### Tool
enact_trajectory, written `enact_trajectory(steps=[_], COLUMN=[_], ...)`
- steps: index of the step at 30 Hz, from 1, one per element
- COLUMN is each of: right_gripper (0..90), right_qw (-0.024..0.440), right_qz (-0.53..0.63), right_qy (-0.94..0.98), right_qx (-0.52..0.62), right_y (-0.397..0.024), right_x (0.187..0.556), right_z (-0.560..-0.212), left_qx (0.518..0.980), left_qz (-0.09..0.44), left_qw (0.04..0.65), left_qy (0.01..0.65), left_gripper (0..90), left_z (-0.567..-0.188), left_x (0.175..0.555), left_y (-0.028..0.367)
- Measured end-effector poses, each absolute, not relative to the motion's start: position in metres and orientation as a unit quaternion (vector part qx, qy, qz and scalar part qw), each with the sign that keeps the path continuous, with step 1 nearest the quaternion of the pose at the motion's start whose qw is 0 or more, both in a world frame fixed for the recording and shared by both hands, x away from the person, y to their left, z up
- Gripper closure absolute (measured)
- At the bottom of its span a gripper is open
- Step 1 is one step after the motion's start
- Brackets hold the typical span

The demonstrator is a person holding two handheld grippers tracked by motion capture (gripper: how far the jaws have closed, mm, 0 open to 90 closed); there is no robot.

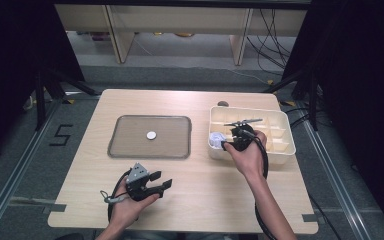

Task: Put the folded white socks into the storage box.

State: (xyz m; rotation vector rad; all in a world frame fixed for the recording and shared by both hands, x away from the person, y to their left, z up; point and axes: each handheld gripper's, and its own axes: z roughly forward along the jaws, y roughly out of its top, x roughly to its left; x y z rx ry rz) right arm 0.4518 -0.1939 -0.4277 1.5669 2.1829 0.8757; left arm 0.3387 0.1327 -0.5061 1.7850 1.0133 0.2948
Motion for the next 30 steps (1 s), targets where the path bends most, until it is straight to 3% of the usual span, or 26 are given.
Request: enact_trajectory(steps=[12, 30], right_gripper=[56.3, 52.0], right_qw=[0.163, 0.173], right_qz=[0.338, 0.388], right_qy=[0.764, 0.745], right_qx=[0.525, 0.514], right_y=[-0.196, -0.219], right_x=[0.418, 0.377], right_z=[-0.427, -0.455], left_qx=[0.739, 0.741], left_qz=[0.122, 0.126], left_qw=[0.511, 0.505], left_qy=[0.423, 0.425], left_gripper=[42.0, 40.3], left_z=[-0.509, -0.513], left_x=[0.339, 0.339], left_y=[0.132, 0.131])
